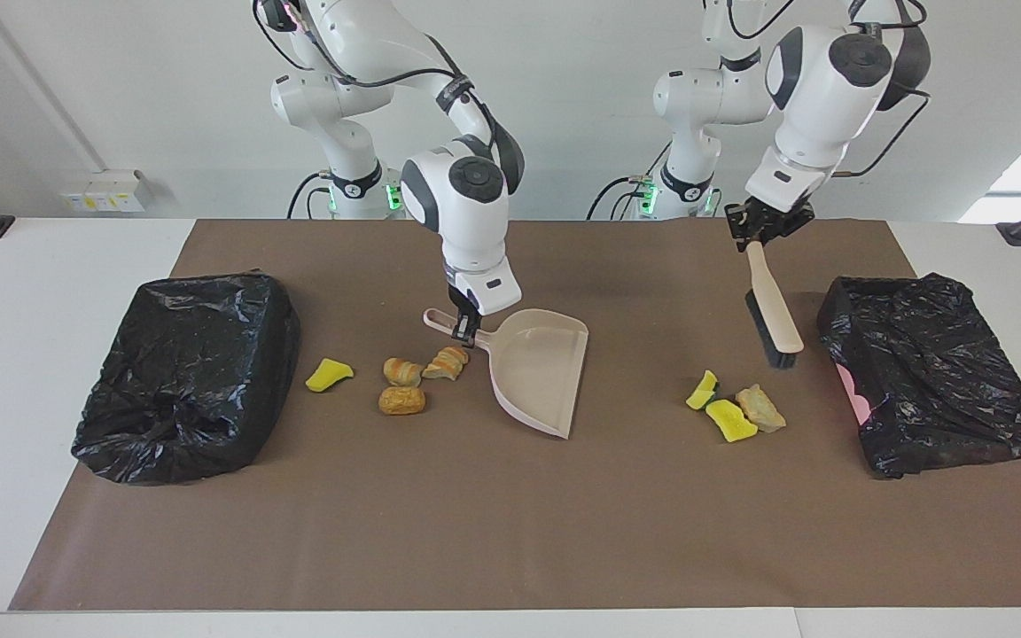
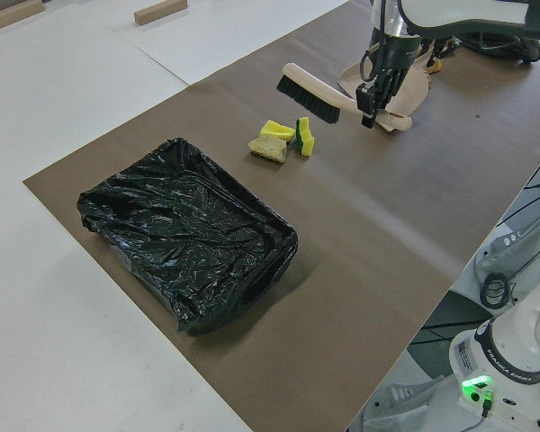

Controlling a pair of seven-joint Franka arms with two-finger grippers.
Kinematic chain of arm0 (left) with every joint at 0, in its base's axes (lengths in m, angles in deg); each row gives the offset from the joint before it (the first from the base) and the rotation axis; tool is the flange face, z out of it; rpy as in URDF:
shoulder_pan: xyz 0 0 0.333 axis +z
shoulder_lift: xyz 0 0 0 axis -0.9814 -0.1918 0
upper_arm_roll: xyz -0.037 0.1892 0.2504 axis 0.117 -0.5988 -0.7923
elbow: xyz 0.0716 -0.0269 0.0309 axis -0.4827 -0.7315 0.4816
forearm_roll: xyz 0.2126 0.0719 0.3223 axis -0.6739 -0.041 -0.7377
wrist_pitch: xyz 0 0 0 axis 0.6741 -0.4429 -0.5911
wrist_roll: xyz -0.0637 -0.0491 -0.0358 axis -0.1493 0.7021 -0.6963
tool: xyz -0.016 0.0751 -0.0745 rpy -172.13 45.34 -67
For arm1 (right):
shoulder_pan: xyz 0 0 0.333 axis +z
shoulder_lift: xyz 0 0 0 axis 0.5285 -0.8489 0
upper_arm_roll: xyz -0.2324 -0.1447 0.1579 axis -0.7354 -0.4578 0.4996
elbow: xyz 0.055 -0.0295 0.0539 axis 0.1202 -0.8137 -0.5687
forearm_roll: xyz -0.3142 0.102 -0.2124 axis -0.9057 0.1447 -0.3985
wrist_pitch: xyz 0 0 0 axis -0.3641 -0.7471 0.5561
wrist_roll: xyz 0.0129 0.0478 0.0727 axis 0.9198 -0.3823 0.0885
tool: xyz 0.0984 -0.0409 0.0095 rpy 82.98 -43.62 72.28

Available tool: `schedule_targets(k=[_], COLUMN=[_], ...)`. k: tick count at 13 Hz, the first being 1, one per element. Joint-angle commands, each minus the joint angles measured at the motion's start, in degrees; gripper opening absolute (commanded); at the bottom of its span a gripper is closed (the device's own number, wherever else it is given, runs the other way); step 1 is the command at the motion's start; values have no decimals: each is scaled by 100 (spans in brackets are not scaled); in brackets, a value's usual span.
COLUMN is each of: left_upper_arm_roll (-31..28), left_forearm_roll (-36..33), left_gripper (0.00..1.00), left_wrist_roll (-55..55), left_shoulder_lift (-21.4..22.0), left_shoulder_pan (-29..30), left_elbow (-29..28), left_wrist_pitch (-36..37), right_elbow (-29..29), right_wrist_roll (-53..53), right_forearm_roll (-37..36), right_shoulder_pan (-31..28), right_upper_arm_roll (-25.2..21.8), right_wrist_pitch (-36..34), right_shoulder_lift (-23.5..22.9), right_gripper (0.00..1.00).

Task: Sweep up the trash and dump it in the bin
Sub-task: 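Move the brush with the left gripper behind the yellow sponges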

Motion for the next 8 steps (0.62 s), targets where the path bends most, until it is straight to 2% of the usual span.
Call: schedule_targets(k=[1, 3, 4, 7, 8], left_upper_arm_roll=[53, 53, 53, 53, 53], left_forearm_roll=[-525, -782, -870, -888, -880], left_gripper=[0, 0, 0, 0, 0], left_wrist_roll=[283, 965, 1090, 1223, 1215], left_shoulder_lift=[-1384, -2175, -2405, -2697, -2663], left_shoulder_pan=[319, 697, 741, 759, 707], left_elbow=[1138, 1210, 1193, 974, 834], left_wrist_pitch=[-176, -904, -1238, -1792, -1900], right_elbow=[191, 191, 191, 156, 112], right_wrist_roll=[279, 279, 279, 279, 279], right_forearm_roll=[-142, -142, -142, -142, -142], right_shoulder_pan=[80, 72, 72, 63, 54], right_upper_arm_roll=[3, 3, 3, 3, 3], right_wrist_pitch=[74, 66, 66, 57, 66], right_shoulder_lift=[-186, -222, -222, -222, -204], right_gripper=[0, 0, 0, 0, 0])
